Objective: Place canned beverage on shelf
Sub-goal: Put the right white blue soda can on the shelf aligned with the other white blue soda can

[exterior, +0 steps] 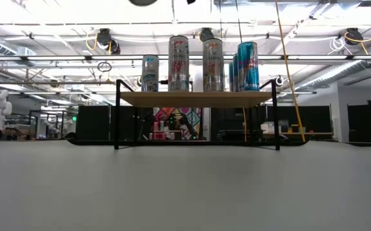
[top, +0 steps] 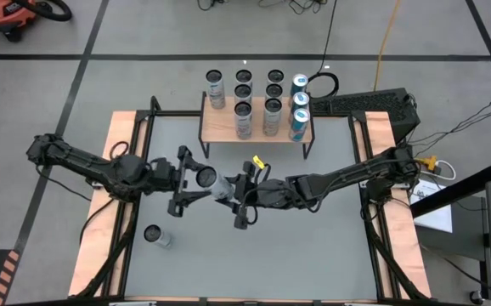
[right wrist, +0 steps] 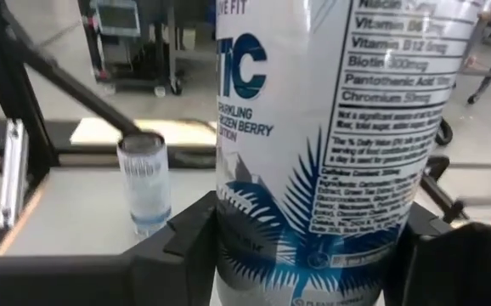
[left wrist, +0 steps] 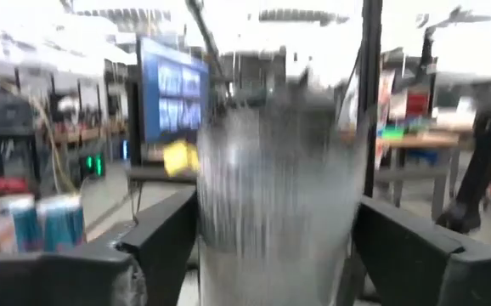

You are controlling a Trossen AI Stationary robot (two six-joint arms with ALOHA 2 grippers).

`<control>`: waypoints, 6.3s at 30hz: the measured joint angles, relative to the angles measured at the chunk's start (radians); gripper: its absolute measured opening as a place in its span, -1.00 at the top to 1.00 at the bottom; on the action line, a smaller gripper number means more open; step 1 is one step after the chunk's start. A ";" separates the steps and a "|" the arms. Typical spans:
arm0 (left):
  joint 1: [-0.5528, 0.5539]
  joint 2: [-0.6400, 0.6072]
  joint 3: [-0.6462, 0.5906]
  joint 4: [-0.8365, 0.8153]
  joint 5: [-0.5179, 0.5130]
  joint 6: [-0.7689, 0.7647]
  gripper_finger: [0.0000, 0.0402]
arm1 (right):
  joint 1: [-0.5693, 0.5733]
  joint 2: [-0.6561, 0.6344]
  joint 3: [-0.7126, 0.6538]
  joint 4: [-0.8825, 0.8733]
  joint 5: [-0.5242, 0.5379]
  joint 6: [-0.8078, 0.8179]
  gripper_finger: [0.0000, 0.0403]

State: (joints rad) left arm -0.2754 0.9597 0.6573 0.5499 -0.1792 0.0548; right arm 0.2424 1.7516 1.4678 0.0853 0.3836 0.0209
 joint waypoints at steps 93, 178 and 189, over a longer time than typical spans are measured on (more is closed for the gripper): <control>0.911 -0.053 0.097 -0.265 0.831 0.085 -0.22 | 0.144 -0.129 -0.225 -0.386 0.060 0.148 -0.59; 1.198 0.288 0.097 -0.129 0.902 0.085 -0.54 | 0.152 -0.129 -0.261 -0.248 0.060 0.071 -0.59; 1.192 0.167 0.097 -0.243 0.825 0.109 -0.54 | 0.152 -0.129 -0.261 -0.247 0.058 0.065 -0.59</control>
State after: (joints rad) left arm 0.9167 1.1263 0.7544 0.3073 0.6454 0.1639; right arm 0.3946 1.6222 1.2064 -0.1619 0.4412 0.0859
